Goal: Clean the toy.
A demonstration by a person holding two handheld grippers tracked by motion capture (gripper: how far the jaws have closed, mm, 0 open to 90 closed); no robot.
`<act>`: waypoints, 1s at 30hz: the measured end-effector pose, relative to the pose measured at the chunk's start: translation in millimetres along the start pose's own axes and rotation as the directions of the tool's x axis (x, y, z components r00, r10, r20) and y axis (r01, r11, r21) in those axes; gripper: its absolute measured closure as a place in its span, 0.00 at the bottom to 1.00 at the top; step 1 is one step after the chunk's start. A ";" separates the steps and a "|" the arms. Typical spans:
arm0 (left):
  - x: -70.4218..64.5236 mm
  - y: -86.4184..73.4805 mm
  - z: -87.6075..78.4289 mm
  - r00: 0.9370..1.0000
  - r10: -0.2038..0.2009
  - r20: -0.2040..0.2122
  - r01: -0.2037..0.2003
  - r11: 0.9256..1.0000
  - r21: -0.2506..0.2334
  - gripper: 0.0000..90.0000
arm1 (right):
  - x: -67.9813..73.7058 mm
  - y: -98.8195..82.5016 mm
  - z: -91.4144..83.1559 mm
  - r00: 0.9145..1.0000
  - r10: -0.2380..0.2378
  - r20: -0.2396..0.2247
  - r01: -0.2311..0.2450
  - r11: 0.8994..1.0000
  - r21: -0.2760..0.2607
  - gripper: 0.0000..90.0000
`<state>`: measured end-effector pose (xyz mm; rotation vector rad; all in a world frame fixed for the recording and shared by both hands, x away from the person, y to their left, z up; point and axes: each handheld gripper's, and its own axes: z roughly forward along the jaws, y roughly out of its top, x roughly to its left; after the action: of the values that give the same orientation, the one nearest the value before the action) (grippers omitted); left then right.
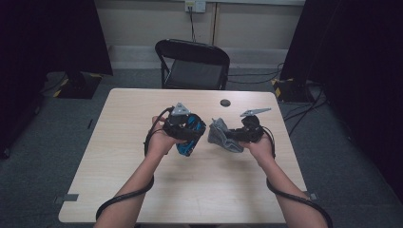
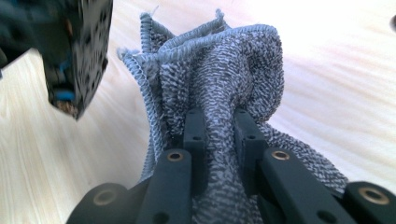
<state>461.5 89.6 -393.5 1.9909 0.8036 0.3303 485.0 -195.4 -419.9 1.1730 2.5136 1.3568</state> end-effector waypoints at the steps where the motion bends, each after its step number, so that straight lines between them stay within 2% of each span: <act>1: -0.4 -0.7 0.5 1.000 0.001 0.002 -0.001 1.000 0.001 0.28 | -1.4 2.4 -2.9 1.000 0.004 0.006 -0.003 1.000 -0.008 0.88; 5: -3.3 -4.8 4.5 1.000 0.001 0.013 -0.001 1.000 0.009 0.28 | -1.8 12.1 -9.0 1.000 -0.004 0.017 0.004 1.000 -0.031 0.88; 14: -8.9 -10.5 11.1 1.000 0.008 0.029 -0.008 1.000 0.024 0.28 | 8.9 31.0 -11.2 0.999 -0.033 0.020 0.034 0.997 -0.064 0.88; 20: -12.7 -10.9 13.6 0.999 0.014 0.039 -0.015 0.999 0.028 0.28 | 16.0 37.0 -7.5 0.999 -0.043 0.011 0.044 0.996 -0.077 0.88; 30: -14.4 -8.9 16.1 0.999 0.019 0.048 -0.021 0.999 0.034 0.28 | 23.5 38.4 1.4 0.998 -0.063 -0.011 0.062 0.996 -0.068 0.88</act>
<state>455.6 72.4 -408.3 2.0329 0.7641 0.2807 491.6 -166.8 -385.8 1.0675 2.4698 1.4263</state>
